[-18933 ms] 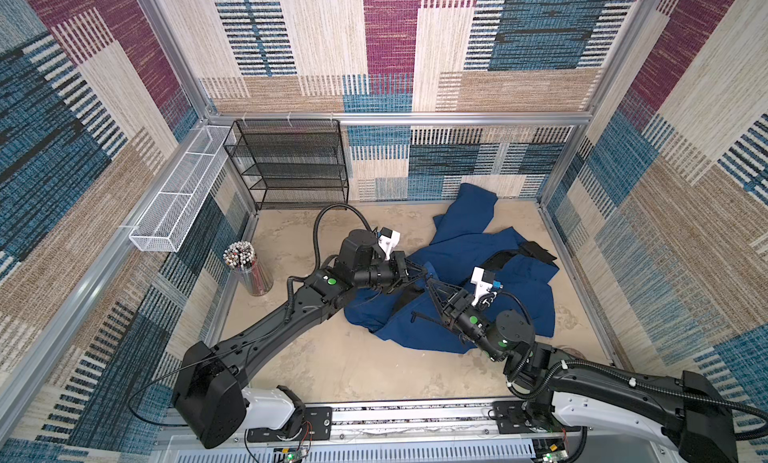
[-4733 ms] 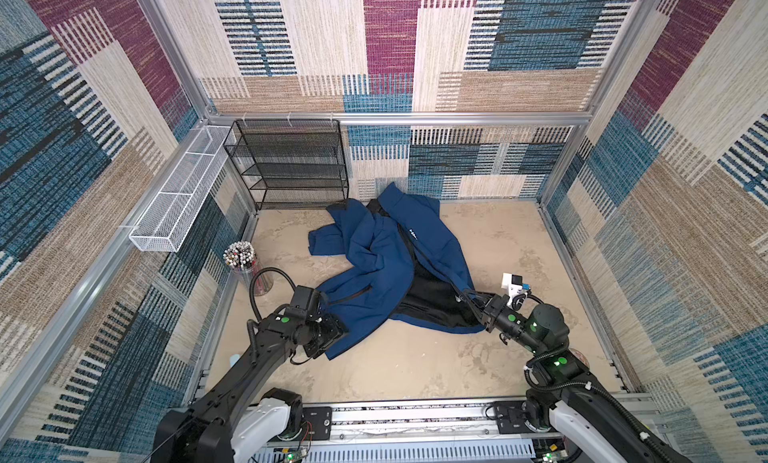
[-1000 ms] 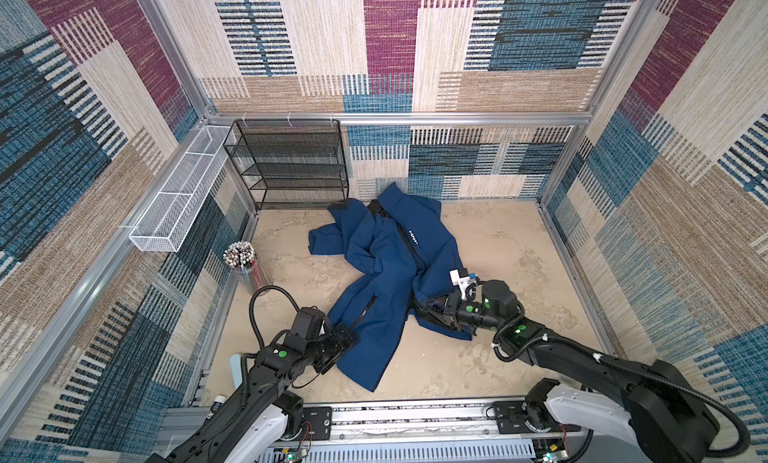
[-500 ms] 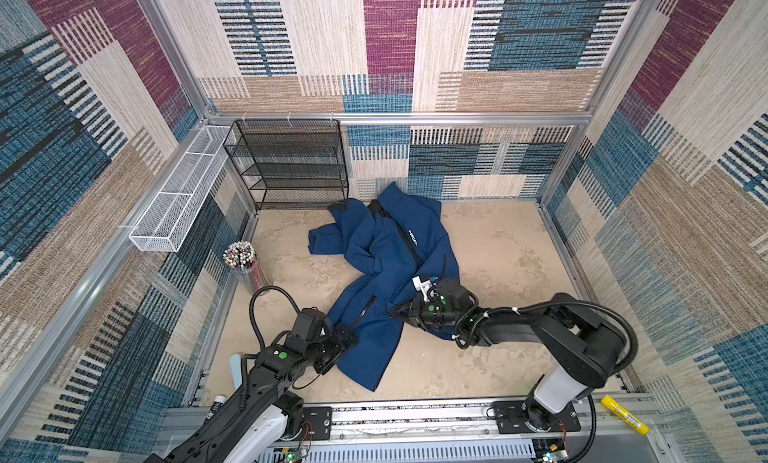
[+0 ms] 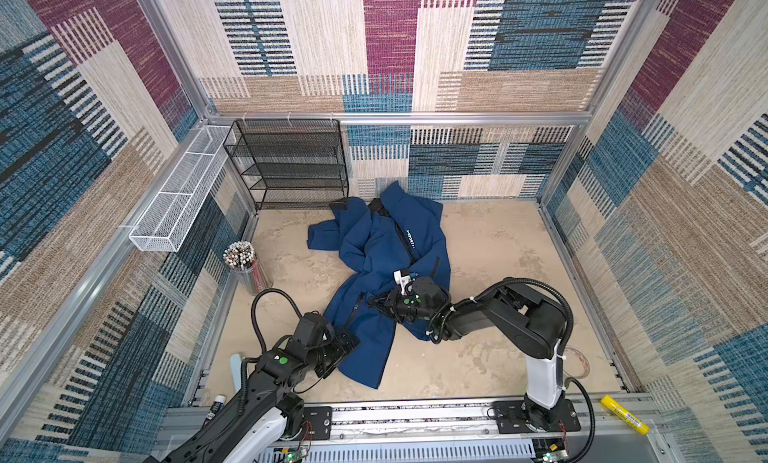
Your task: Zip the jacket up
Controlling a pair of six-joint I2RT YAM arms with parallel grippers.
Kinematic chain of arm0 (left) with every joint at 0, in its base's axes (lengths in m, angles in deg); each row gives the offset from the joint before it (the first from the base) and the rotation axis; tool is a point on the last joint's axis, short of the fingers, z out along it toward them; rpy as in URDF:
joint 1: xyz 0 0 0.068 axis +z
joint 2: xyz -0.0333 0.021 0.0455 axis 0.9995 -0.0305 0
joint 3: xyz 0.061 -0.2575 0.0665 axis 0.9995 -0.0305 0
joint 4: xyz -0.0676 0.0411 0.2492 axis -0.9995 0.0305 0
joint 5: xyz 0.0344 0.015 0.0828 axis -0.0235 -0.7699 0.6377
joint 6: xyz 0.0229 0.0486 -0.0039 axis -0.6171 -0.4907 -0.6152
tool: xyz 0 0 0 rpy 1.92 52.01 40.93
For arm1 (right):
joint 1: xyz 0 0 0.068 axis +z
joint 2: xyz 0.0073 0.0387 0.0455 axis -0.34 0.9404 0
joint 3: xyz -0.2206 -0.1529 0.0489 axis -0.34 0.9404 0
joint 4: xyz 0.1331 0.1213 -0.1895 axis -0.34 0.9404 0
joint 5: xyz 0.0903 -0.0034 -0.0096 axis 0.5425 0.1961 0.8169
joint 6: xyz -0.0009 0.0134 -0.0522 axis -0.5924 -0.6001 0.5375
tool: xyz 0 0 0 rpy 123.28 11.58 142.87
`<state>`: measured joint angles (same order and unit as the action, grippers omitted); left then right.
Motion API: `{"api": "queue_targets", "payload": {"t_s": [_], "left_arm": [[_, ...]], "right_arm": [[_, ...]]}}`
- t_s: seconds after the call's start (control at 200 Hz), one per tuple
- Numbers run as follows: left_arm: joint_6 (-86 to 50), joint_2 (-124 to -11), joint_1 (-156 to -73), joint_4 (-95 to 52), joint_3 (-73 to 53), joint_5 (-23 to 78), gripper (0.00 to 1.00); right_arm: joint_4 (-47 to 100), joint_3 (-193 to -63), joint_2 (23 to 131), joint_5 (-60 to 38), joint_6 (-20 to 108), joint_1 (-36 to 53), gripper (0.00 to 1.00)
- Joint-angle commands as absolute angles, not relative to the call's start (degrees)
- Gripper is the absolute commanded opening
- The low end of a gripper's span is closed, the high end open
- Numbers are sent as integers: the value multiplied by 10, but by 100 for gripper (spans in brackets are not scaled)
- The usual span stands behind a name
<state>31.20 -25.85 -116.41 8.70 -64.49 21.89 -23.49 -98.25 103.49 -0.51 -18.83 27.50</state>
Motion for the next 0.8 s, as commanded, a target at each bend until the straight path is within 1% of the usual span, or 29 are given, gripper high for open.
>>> {"api": "queue_targets", "payload": {"t_s": [0.0, 0.25, 0.371, 0.506, 0.626, 0.792], "left_arm": [[338, -258, -1181, 72, -650, 247, 84], [372, -263, -1230, 52, -655, 286, 84], [385, -264, -1239, 25, -666, 299, 84], [392, -268, -1239, -4, -681, 311, 80], [392, -273, -1240, -25, -695, 314, 73], [384, -273, -1240, -13, -689, 331, 57]], "right_arm": [[-260, -999, 1056, -77, -208, 280, 0], [-237, -1084, 1122, -175, -244, 292, 0], [-233, -1119, 1143, -180, -257, 295, 0], [-248, -1104, 1124, -169, -255, 295, 0], [-274, -1076, 1116, -155, -267, 293, 0], [-284, -1054, 1103, -148, -261, 293, 0]]}}
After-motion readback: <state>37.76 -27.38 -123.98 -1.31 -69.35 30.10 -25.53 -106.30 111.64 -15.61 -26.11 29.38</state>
